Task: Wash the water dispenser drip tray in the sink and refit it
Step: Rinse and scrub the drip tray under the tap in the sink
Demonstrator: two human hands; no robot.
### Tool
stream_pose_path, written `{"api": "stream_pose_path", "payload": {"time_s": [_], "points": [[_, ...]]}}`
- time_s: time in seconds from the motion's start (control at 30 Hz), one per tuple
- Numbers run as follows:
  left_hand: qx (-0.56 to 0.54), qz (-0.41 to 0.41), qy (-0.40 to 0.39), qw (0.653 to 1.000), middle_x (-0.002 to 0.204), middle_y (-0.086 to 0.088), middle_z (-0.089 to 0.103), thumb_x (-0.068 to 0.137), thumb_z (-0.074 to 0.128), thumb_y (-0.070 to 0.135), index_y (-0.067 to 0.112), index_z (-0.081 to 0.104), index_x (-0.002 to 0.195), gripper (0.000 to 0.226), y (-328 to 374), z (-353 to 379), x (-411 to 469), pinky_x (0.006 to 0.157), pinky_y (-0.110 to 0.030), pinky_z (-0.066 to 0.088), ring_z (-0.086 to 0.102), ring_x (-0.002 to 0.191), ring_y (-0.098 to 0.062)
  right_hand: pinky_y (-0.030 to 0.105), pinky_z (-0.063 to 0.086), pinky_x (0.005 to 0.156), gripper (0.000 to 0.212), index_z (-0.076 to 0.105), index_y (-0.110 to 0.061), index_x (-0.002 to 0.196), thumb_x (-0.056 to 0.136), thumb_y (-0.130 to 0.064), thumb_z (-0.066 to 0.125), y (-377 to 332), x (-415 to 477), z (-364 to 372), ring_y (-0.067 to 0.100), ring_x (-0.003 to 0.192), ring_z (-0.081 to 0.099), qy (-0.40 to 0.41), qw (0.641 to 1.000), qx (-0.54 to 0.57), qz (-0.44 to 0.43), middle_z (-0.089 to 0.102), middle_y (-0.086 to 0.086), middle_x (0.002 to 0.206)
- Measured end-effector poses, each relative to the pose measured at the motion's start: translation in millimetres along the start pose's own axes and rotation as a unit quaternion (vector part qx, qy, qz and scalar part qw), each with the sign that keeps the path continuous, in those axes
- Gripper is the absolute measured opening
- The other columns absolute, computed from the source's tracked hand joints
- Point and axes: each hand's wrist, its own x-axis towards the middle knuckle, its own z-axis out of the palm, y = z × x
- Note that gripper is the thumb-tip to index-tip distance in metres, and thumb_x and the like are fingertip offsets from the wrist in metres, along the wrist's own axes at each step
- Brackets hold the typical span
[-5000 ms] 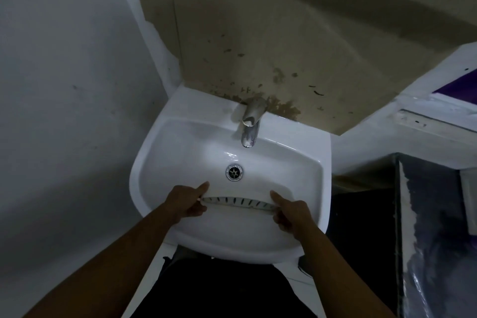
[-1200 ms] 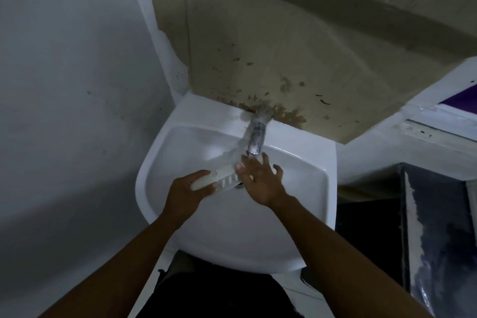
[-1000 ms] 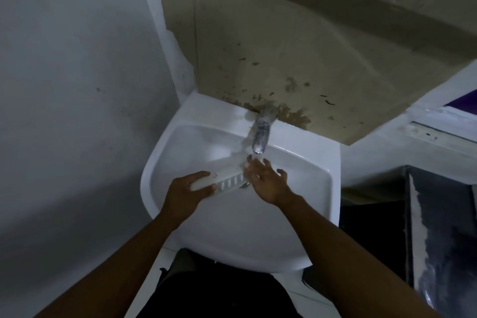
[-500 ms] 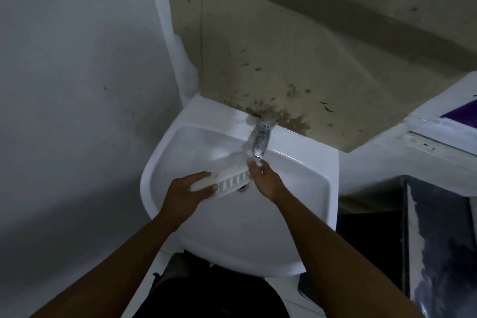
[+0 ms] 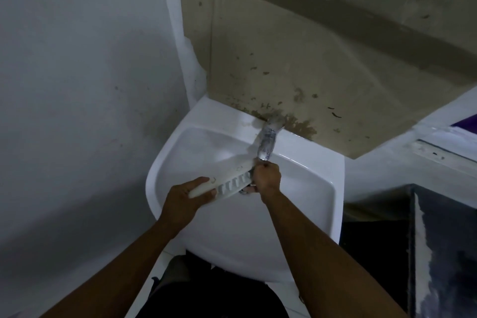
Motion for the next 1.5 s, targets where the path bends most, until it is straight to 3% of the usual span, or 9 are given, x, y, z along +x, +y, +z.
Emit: {"api": "stream_pose_path", "payload": {"time_s": [0.13, 0.27, 0.4, 0.57, 0.67, 0.93, 1.2, 1.4, 1.5], "points": [[0.004, -0.005, 0.013, 1.0, 0.096, 0.018, 0.068, 0.071, 0.081, 0.016, 0.024, 0.071, 0.103, 0.035, -1, -5, 1, 0.066, 0.001, 0.043, 0.062, 0.079, 0.017, 0.049, 0.057, 0.089, 0.062, 0.059, -0.013, 0.124, 0.076, -0.051, 0.072, 1, 0, 6, 0.028, 0.099, 0.069, -0.099, 0.994, -0.041, -0.018, 0.069, 0.011, 0.111], [-0.004, -0.017, 0.004, 1.0, 0.085, 0.02, 0.072, 0.071, 0.081, 0.013, 0.022, 0.072, 0.1, 0.031, -2, -7, 4, 0.063, -0.004, 0.047, 0.065, 0.076, 0.011, 0.051, 0.061, 0.072, 0.028, 0.072, -0.015, 0.092, 0.086, -0.041, 0.065, 7, 6, -1, 0.033, 0.086, 0.072, -0.043, 0.999, -0.016, 0.017, 0.072, 0.016, 0.103], [-0.037, -0.033, 0.026, 0.998, 0.091, 0.004, 0.072, 0.077, 0.077, 0.014, 0.018, 0.071, 0.101, 0.025, 1, -4, 11, 0.058, -0.019, 0.056, 0.07, 0.074, -0.004, 0.038, 0.06, 0.054, 0.039, 0.069, -0.008, 0.088, 0.098, -0.04, 0.048, 10, 10, -14, 0.028, 0.064, 0.071, -0.032, 0.997, 0.056, 0.05, 0.07, 0.016, 0.087], [0.009, -0.025, 0.04, 0.999, 0.089, -0.002, 0.072, 0.082, 0.073, 0.022, 0.02, 0.074, 0.087, 0.006, 7, 2, 34, 0.054, -0.029, 0.058, 0.069, 0.074, -0.017, 0.033, 0.058, 0.068, 0.026, 0.062, -0.009, 0.103, 0.099, -0.031, 0.05, 15, 13, -36, 0.01, 0.049, 0.059, -0.145, 0.97, 0.166, 0.099, 0.064, 0.001, 0.063], [0.131, -0.02, 0.056, 0.99, 0.103, -0.009, 0.066, 0.087, 0.066, 0.022, 0.009, 0.071, 0.097, 0.018, 10, 13, 51, 0.068, -0.036, 0.059, 0.066, 0.088, -0.025, 0.036, 0.06, 0.071, 0.018, 0.063, -0.009, 0.102, 0.096, -0.025, 0.057, 18, 11, -49, 0.021, 0.073, 0.072, -0.163, 0.961, 0.194, 0.109, 0.07, 0.01, 0.093], [0.383, -0.084, 0.021, 0.92, 0.123, -0.013, 0.057, 0.096, 0.032, 0.053, 0.01, 0.063, 0.116, 0.057, 14, 64, 65, 0.101, -0.05, 0.04, 0.049, 0.121, -0.035, 0.035, 0.062, 0.069, 0.025, 0.061, -0.002, 0.102, 0.094, -0.026, 0.06, 10, 4, -62, 0.025, 0.082, 0.072, -0.107, 0.968, 0.213, 0.082, 0.066, 0.016, 0.098], [0.311, -0.069, -0.005, 0.948, 0.157, -0.023, -0.017, 0.077, 0.05, 0.073, 0.003, 0.003, 0.151, 0.112, 14, 144, 58, 0.118, -0.052, 0.001, -0.019, 0.145, -0.035, 0.039, 0.062, 0.073, 0.019, 0.061, 0.002, 0.106, 0.096, -0.011, 0.051, 16, -8, -75, 0.034, 0.089, 0.072, -0.119, 0.926, 0.327, 0.143, 0.072, 0.024, 0.1], [0.299, 0.002, 0.017, 0.954, 0.157, -0.023, -0.018, 0.095, 0.034, 0.054, -0.002, -0.006, 0.148, 0.087, 19, 171, 50, 0.117, -0.043, -0.009, -0.018, 0.146, -0.032, 0.036, 0.06, 0.075, 0.032, 0.074, -0.007, 0.073, 0.087, -0.009, 0.045, 11, -12, -64, 0.025, 0.085, 0.073, -0.199, 0.897, 0.357, 0.168, 0.075, 0.015, 0.094], [0.299, 0.04, 0.02, 0.953, 0.158, -0.023, -0.012, 0.098, 0.031, 0.047, -0.004, -0.003, 0.148, 0.079, 22, 164, 55, 0.118, -0.04, -0.008, -0.014, 0.147, -0.032, 0.041, 0.055, 0.089, 0.027, 0.07, -0.004, 0.108, 0.091, -0.016, 0.053, 5, -9, -62, 0.028, 0.096, 0.068, -0.209, 0.9, 0.343, 0.169, 0.071, 0.018, 0.111]]}}
